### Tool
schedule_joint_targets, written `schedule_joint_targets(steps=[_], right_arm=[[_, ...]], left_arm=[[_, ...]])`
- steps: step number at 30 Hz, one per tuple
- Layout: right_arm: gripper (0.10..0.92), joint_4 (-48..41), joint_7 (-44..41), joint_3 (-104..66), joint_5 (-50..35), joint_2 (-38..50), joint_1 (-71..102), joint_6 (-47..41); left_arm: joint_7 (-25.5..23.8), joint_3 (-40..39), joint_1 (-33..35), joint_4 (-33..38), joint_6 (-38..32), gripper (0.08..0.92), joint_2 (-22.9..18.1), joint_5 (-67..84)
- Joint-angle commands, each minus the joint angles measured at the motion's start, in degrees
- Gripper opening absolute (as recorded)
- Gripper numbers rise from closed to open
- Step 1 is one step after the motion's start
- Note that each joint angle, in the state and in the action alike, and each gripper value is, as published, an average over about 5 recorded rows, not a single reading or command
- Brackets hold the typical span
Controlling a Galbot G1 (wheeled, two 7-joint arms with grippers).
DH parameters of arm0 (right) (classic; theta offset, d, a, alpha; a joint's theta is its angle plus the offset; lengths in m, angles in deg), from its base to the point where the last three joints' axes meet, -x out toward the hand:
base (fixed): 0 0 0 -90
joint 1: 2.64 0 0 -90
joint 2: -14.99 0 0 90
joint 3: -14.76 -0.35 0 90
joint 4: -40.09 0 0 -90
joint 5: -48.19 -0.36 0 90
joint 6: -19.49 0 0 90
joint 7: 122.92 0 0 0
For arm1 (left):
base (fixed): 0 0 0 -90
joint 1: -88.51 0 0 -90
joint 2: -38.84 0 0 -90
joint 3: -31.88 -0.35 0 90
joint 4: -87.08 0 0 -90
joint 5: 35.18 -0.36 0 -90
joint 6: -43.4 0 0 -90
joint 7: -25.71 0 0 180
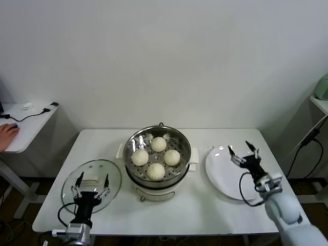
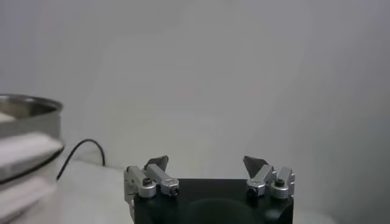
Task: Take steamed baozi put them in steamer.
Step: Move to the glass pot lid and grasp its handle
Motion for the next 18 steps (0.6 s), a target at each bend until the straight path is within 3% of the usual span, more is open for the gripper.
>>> schedule_joint_targets(steps=[1, 9, 18], right_arm=[[0.823, 0.78, -2.26, -8.98, 3.10, -13.49, 14.53, 10.08], [0.823, 2.84, 0.25, -8.45, 6.26, -15.79, 17.03, 6.94], [0.823, 3.94, 1.71, -7.83, 8.46, -16.58, 16.57, 4.48]], left_arm=[[2.97, -0.04, -0.26, -2.48, -1.47, 0.823, 0.58, -3.39], [10.32, 0.72, -0.60, -5.25, -2.71, 0.823, 2.10, -18.29], [19.74, 4.10, -1.18, -14.35, -2.72, 0.823, 6.42, -58.21]])
